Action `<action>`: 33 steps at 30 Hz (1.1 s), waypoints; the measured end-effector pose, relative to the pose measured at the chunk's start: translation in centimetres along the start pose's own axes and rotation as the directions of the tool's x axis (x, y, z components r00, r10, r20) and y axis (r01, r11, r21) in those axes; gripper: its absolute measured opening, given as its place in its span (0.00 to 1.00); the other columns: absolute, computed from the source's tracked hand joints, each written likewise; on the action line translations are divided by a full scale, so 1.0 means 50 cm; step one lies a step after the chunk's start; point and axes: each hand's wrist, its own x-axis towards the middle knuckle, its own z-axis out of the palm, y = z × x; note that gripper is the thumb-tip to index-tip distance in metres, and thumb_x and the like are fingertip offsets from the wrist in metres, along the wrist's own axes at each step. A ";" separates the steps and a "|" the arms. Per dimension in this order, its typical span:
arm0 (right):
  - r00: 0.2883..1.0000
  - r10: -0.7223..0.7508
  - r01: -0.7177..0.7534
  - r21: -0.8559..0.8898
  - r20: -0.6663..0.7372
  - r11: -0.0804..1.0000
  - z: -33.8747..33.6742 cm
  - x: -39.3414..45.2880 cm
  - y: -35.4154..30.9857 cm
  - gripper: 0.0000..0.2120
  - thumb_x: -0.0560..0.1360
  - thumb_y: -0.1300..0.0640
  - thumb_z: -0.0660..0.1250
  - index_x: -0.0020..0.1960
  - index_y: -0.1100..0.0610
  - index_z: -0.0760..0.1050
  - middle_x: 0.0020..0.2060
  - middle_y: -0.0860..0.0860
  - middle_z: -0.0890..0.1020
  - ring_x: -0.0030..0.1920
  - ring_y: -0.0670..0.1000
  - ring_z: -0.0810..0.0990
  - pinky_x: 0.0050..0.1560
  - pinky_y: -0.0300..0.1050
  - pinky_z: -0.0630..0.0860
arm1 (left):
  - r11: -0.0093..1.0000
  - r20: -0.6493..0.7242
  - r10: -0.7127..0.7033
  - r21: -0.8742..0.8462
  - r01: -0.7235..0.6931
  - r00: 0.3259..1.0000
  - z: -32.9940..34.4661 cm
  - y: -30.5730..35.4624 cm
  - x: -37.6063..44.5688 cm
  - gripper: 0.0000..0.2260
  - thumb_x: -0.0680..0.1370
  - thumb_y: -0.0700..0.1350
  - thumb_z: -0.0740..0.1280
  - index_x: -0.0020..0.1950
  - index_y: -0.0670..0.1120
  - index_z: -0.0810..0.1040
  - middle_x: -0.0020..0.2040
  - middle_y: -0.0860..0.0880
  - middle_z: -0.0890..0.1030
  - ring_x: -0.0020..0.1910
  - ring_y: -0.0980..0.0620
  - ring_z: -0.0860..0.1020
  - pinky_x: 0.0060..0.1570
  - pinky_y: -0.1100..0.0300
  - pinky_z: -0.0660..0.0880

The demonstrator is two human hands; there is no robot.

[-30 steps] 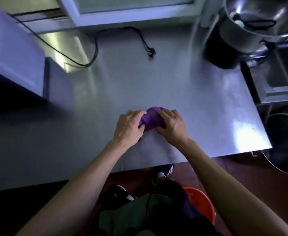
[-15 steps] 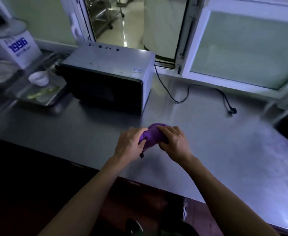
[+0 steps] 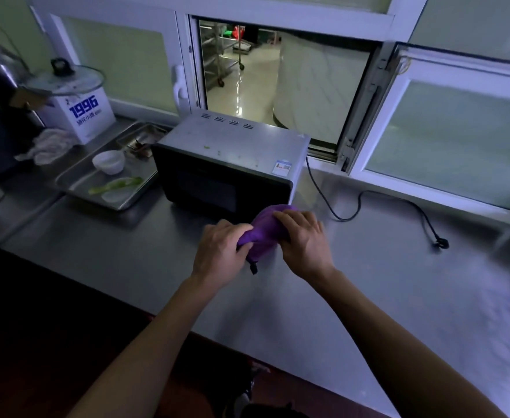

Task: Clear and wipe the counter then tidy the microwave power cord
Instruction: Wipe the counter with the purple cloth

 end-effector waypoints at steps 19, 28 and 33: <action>0.991 0.135 -0.136 -0.015 -0.009 0.991 0.124 0.388 0.162 0.26 0.68 0.58 0.68 0.67 0.54 0.76 0.66 0.56 0.76 0.66 0.62 0.70 0.63 0.62 0.68 | 0.998 0.090 0.062 0.026 -0.064 0.994 0.098 -0.157 0.425 0.14 0.72 0.42 0.76 0.57 0.45 0.83 0.45 0.49 0.84 0.46 0.46 0.79 0.48 0.45 0.77; 0.911 0.314 -0.295 -0.109 0.266 0.949 0.164 0.422 0.113 0.37 0.75 0.27 0.52 0.78 0.44 0.57 0.79 0.54 0.54 0.78 0.61 0.48 0.76 0.62 0.47 | 0.995 0.131 0.086 0.037 -0.091 0.988 0.103 -0.279 0.453 0.12 0.79 0.50 0.65 0.57 0.45 0.82 0.53 0.50 0.84 0.54 0.47 0.79 0.51 0.45 0.77; 0.889 0.330 -0.264 -0.233 0.319 0.936 0.199 0.451 0.097 0.37 0.75 0.28 0.49 0.80 0.43 0.52 0.80 0.55 0.51 0.78 0.62 0.46 0.76 0.66 0.43 | 0.989 0.174 0.118 0.066 -0.132 0.978 0.107 -0.338 0.463 0.11 0.78 0.48 0.66 0.56 0.45 0.82 0.53 0.51 0.84 0.54 0.47 0.79 0.49 0.45 0.76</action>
